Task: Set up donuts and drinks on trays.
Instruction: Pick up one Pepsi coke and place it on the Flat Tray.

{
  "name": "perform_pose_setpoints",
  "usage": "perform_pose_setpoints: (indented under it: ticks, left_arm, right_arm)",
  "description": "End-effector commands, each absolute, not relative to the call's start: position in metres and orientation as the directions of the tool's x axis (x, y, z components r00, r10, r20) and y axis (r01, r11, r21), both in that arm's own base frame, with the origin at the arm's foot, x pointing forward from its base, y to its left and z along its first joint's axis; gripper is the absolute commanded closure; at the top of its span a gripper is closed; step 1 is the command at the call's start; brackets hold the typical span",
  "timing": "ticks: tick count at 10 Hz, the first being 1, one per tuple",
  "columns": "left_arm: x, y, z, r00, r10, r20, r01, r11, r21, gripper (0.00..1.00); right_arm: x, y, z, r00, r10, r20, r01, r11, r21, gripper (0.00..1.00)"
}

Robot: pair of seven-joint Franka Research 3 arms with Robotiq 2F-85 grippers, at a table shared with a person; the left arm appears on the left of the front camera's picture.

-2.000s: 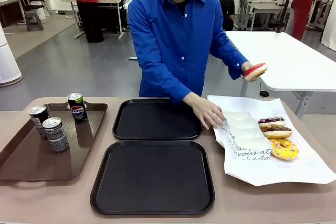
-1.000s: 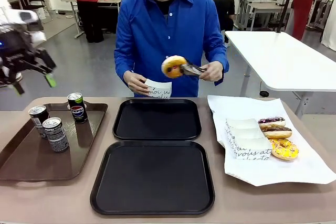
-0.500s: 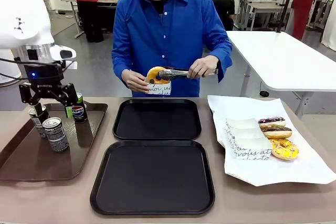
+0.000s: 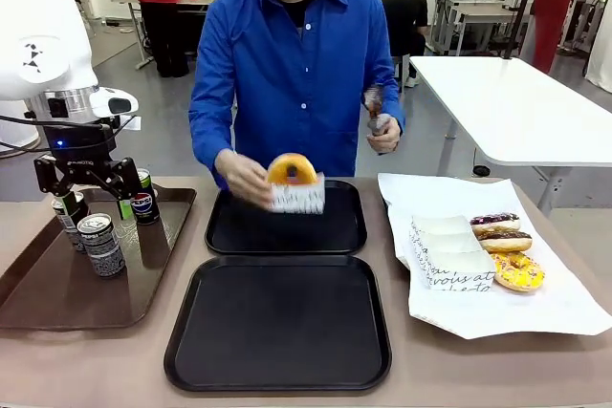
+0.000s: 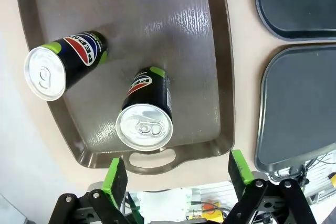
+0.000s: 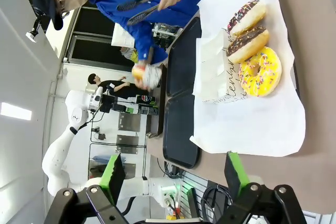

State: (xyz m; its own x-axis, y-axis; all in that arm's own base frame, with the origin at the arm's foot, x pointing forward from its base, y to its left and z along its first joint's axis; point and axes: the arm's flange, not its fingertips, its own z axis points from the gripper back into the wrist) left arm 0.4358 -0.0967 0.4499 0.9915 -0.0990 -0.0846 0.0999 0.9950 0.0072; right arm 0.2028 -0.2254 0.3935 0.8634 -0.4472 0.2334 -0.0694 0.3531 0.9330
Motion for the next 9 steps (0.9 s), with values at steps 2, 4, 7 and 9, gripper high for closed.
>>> perform_pose_setpoints:
  ticks: [2, 4, 7, 9]
  left_arm:
    - [0.436, -0.097, 0.450, 0.991, -0.099, -0.085, 0.100, 0.995, 0.007, 0.00]
    - [0.433, -0.078, 0.451, 0.999, -0.037, 0.014, 0.038, 0.999, -0.020, 0.00]
    - [0.427, -0.077, 0.439, 0.996, 0.011, 0.093, -0.016, 0.998, 0.059, 0.00]
    - [0.424, -0.076, 0.426, 0.994, 0.043, 0.104, -0.050, 0.997, 0.065, 0.00]
  right_arm:
    - [0.204, -0.226, 0.393, 0.857, -0.450, 0.250, -0.092, 0.344, 0.934, 0.00]
    - [0.204, -0.226, 0.393, 0.857, -0.450, 0.250, -0.092, 0.344, 0.934, 0.00]
    - [0.204, -0.226, 0.393, 0.857, -0.450, 0.250, -0.092, 0.344, 0.934, 0.00]
    - [0.204, -0.226, 0.393, 0.857, -0.450, 0.250, -0.092, 0.344, 0.934, 0.00]
